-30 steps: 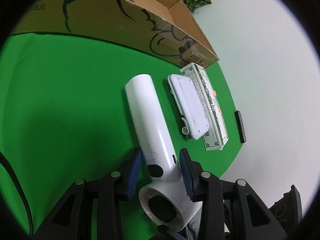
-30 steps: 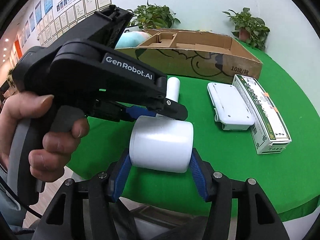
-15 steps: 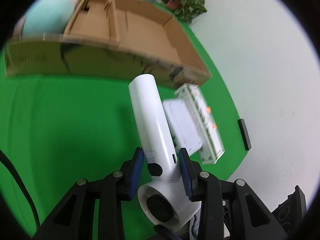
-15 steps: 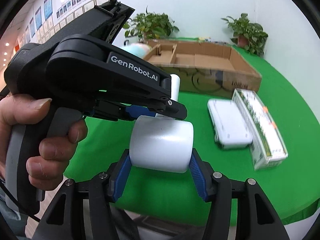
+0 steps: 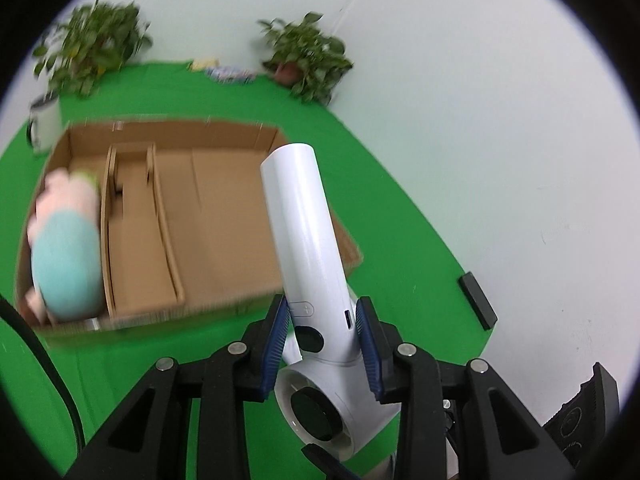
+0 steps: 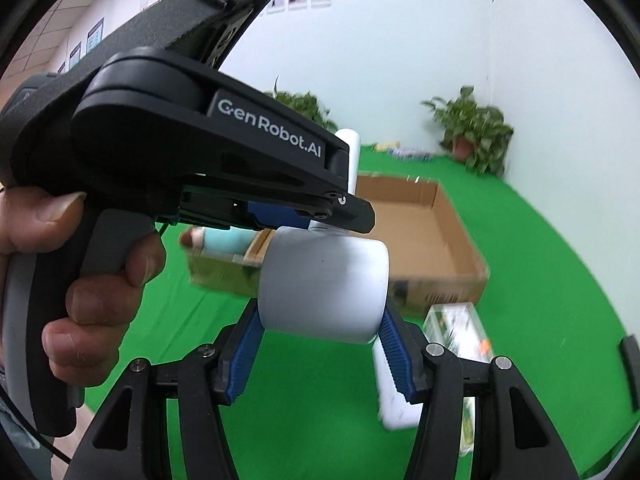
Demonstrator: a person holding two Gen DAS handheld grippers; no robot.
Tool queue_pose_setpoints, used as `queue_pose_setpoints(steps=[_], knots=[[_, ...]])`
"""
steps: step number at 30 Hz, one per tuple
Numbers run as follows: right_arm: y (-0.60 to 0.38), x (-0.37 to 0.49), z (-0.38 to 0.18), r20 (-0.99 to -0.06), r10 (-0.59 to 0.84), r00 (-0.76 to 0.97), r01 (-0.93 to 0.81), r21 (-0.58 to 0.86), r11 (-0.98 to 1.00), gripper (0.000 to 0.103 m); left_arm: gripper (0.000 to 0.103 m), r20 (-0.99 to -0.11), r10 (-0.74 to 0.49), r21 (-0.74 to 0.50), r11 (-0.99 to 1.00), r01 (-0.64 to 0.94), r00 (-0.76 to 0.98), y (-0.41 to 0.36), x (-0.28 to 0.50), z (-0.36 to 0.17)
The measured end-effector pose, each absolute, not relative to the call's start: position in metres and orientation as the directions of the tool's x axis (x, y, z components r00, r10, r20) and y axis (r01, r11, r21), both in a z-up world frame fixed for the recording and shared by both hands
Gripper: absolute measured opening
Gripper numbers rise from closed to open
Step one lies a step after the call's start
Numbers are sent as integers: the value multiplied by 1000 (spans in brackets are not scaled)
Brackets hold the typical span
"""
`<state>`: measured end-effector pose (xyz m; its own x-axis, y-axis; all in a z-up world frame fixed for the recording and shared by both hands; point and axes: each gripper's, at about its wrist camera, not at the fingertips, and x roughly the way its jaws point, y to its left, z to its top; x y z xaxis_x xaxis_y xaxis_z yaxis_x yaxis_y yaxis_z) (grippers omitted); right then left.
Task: Organize objects
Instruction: 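Lift the white hair dryer off the table with the right gripper, then carry the hair dryer with the right gripper over the large box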
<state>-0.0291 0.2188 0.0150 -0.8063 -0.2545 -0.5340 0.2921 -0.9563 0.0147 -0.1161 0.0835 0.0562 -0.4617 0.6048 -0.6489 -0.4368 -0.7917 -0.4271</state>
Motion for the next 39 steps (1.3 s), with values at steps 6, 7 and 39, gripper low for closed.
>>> queue_pose_setpoints(steps=[6, 7, 39], knots=[[226, -65, 52, -494, -265, -828, 289, 27, -957, 54, 33, -630, 598, -398, -797, -454, -496, 92, -143, 90], [228, -73, 58, -494, -270, -826, 292, 34, -956, 54, 33, -629, 593, -393, -800, -453, -502, 92, -149, 95], [231, -285, -62, -804, -376, -461, 314, 249, -916, 54, 34, -857, 448, -403, -890, -212, -252, 99, -305, -53]])
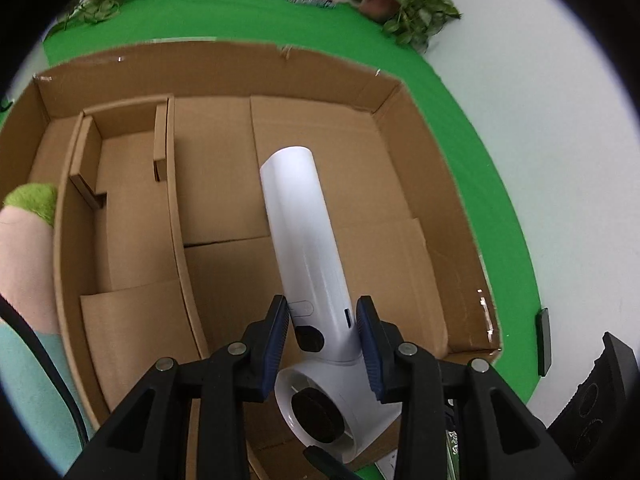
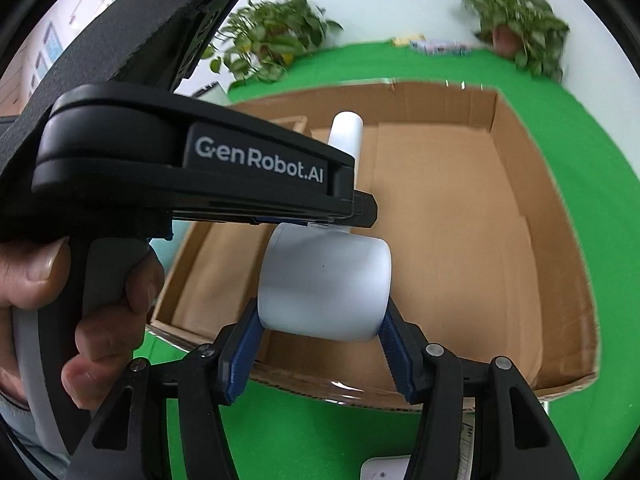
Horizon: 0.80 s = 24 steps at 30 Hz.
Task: Organize objects
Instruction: 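Carry the hair dryer with the right gripper over the large box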
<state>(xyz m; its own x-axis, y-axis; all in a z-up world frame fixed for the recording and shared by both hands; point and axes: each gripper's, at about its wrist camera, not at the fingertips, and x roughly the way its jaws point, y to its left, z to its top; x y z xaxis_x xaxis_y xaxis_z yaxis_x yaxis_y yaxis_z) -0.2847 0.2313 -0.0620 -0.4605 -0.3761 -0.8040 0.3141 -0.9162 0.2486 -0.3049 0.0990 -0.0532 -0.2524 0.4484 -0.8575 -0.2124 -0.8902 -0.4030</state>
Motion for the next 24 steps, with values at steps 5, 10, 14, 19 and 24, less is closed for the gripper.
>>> queue_pose_setpoints(steps=[5, 10, 14, 19, 24], knots=[[238, -296, -86, -829, -402, -388, 313, 292, -904, 54, 34, -887, 415, -382, -906, -181, -204, 98, -309, -76], [231, -300, -93, -846, -384, -370, 326, 269, -906, 54, 34, -903, 375, -339, -921, -190, -210, 102, -307, -74], [228, -305, -96, -852, -395, -345, 340, 278, -898, 55, 34, -912, 357, -319, -927, -197, -202, 100, -306, -70], [223, -307, -93, -842, -442, -310, 368, 322, -872, 59, 34, -905, 371, -334, -923, -192, -210, 93, -303, -59], [225, -308, -84, -819, -492, -296, 379, 372, -847, 61, 34, -896, 368, -314, -920, -234, -249, 85, -289, -42]])
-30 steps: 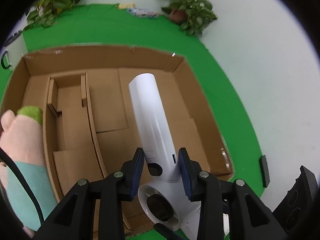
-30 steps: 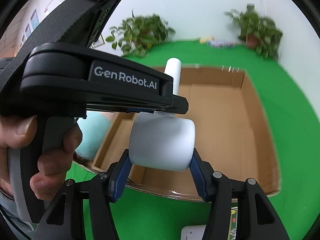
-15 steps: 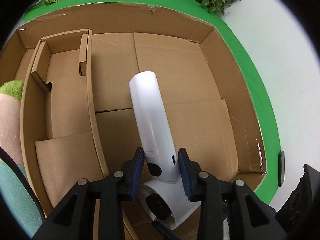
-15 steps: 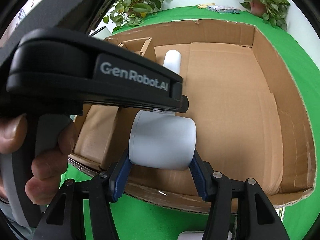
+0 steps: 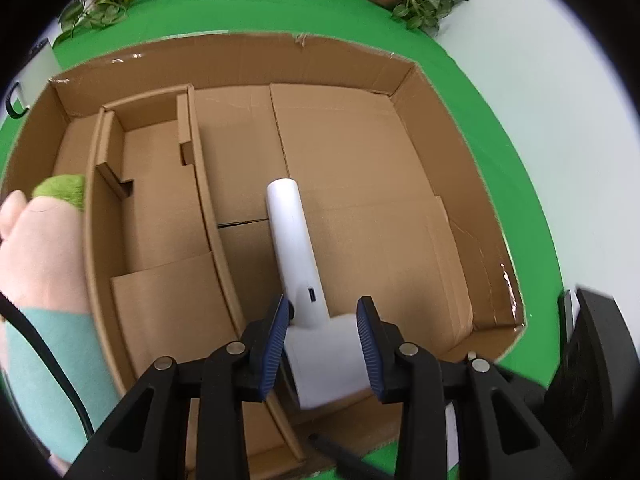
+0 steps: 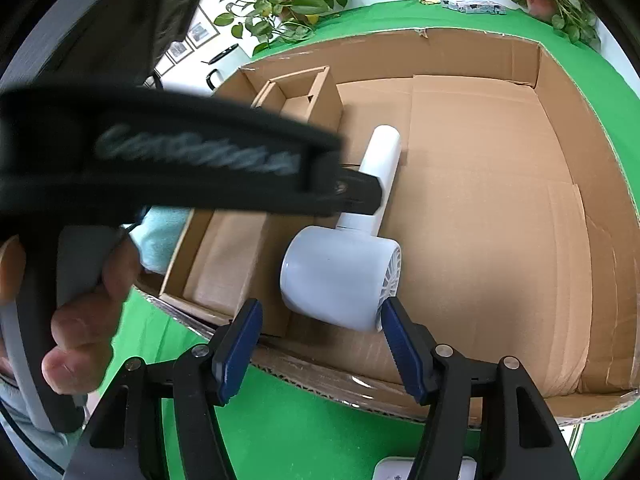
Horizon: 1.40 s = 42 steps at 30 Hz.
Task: Organize objects
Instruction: 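Carry the hair dryer with the right gripper over the large box, then lower the hair dryer into the box and open the right gripper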
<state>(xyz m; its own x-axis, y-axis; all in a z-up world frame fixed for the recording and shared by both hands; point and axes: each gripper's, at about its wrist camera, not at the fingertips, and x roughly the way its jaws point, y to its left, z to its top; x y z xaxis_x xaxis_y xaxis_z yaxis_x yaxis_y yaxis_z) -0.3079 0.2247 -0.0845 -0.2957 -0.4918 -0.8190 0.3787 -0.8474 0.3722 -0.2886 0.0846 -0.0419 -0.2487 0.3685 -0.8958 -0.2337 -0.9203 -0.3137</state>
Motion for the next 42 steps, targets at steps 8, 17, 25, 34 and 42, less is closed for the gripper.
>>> queue_pose_setpoints(steps=[8, 17, 25, 34, 42], knots=[[247, -316, -86, -786, -550, -281, 311, 468, -827, 40, 34, -863, 351, -278, -930, -240, -364, 53, -261, -23], [228, -311, -98, -786, -569, -240, 319, 490, -811, 37, 34, -876, 347, -287, -933, -218, -335, 34, -254, -50], [211, -319, -103, -795, -567, -215, 361, 475, -802, 38, 35, -867, 377, -313, -921, -232, -326, 32, -244, -56], [194, -320, -109, -815, -542, -207, 398, 436, -807, 46, 34, -864, 364, -304, -928, -216, -348, 30, -237, -53], [201, -315, -91, -812, -504, -296, 373, 387, -843, 62, 34, -841, 297, -244, -954, -174, -453, 11, -222, -33]])
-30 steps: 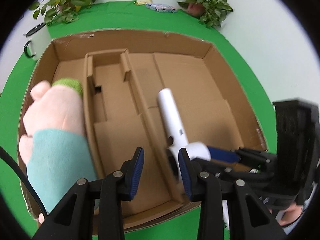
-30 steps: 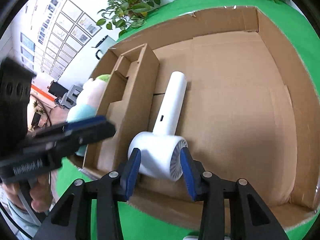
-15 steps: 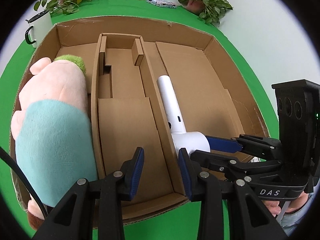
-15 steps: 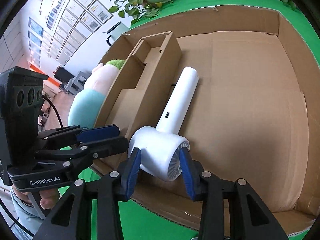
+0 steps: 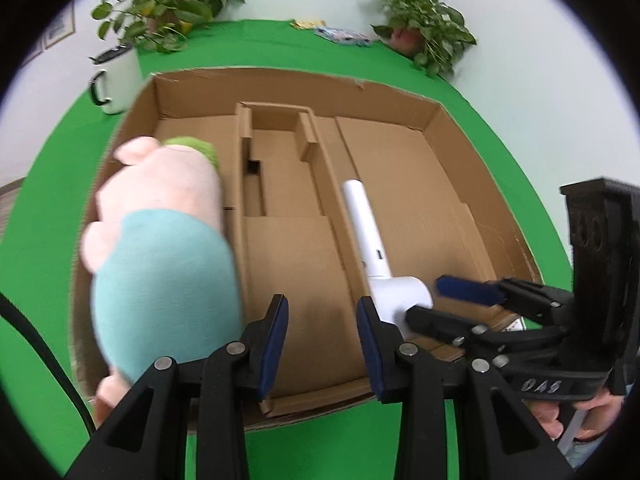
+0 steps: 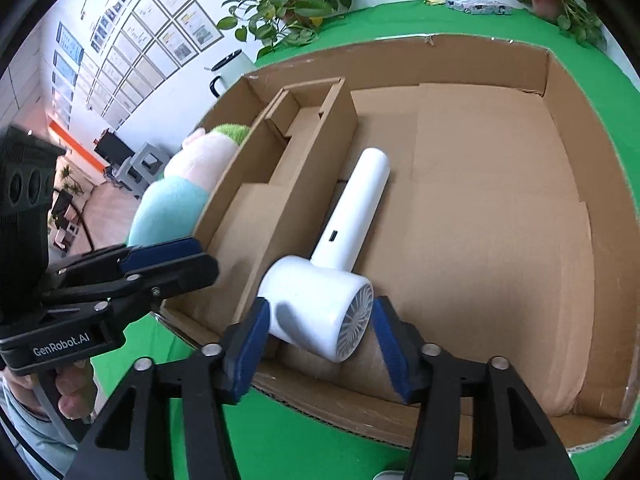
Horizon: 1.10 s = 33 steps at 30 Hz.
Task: Organize objects
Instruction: 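Lower the hair dryer into the box and open the right gripper, then push the hair dryer into place beside the tray with the right gripper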
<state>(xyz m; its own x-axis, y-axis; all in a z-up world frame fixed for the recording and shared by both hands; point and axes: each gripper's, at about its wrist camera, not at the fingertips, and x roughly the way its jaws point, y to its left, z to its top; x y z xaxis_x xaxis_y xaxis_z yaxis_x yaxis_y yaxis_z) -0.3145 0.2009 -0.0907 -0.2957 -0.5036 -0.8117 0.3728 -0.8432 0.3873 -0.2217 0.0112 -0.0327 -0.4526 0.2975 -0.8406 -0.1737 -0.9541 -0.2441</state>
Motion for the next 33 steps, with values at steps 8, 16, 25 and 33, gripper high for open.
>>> queue_pose_setpoints(steps=[8, 16, 25, 33], knots=[[196, -313, -75, -841, -379, -385, 269, 291, -918, 69, 34, -749, 168, -96, -985, -146, -641, 6, -186, -5], [206, -217, -36, -703, -242, -669, 241, 103, -965, 102, 82, -514, 69, -63, -997, -43, -855, -2, -111, 27], [220, -151, -18, -621, -260, -740, 261, 92, -961, 102, 82, -526, 77, -55, -997, -57, -847, 12, -83, 15], [214, -242, -25, -753, -335, -566, 238, 240, -941, 101, 82, -552, 50, -34, -999, -38, -832, 5, -84, 9]])
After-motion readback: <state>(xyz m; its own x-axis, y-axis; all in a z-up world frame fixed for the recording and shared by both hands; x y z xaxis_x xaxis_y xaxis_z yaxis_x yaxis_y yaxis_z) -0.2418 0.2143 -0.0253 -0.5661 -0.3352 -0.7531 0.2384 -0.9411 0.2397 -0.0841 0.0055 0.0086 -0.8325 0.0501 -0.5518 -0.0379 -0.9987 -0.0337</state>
